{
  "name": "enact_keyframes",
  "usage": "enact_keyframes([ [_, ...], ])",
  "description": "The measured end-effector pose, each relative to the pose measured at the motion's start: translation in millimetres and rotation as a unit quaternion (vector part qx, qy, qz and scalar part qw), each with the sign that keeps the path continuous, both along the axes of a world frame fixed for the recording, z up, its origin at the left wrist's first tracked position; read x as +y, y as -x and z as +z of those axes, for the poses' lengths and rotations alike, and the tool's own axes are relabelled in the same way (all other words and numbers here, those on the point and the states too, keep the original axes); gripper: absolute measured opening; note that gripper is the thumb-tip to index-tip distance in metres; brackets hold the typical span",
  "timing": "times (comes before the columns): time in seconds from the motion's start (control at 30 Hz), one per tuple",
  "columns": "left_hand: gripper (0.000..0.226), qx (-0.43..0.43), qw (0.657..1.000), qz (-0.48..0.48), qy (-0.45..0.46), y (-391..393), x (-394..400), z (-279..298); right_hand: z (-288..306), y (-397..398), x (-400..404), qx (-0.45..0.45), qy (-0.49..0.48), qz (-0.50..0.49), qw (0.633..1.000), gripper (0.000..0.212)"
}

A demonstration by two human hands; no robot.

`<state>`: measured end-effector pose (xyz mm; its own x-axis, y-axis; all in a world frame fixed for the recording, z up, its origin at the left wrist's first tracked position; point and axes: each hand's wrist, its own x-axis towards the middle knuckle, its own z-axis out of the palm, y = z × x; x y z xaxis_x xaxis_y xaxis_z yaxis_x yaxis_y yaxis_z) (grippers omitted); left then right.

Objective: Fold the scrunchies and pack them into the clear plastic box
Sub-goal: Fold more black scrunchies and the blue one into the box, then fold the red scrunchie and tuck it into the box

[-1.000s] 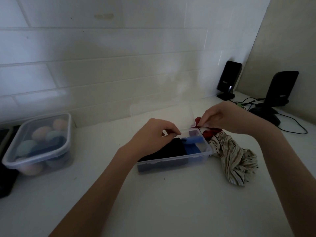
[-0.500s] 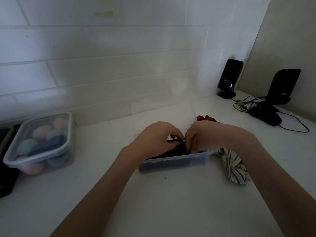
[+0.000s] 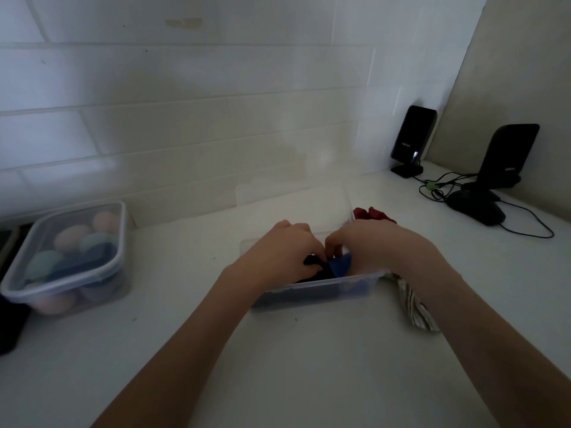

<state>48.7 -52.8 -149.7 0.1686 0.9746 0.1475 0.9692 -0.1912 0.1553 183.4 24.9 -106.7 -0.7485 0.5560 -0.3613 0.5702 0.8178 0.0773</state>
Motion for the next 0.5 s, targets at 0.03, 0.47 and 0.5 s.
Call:
enact_keyframes([
  [0.03, 0.022, 0.003, 1.0, -0.002, -0.001, -0.1, 0.2, -0.5, 0.5, 0.1, -0.8, -0.004, -0.001, -0.002, 1.0, 0.048],
  [0.47, 0.015, -0.239, 0.965, 0.02, -0.11, 8.3, -3.8, 6.9, 23.4, -26.3, 34.4, 0.312, 0.146, -0.053, 0.938, 0.015],
  [0.5, 0.014, -0.257, 0.958, 0.029, -0.122, 9.3, -3.8, 8.3, 21.4, -28.0, 42.7, 0.375, 0.086, -0.076, 0.92, 0.011],
])
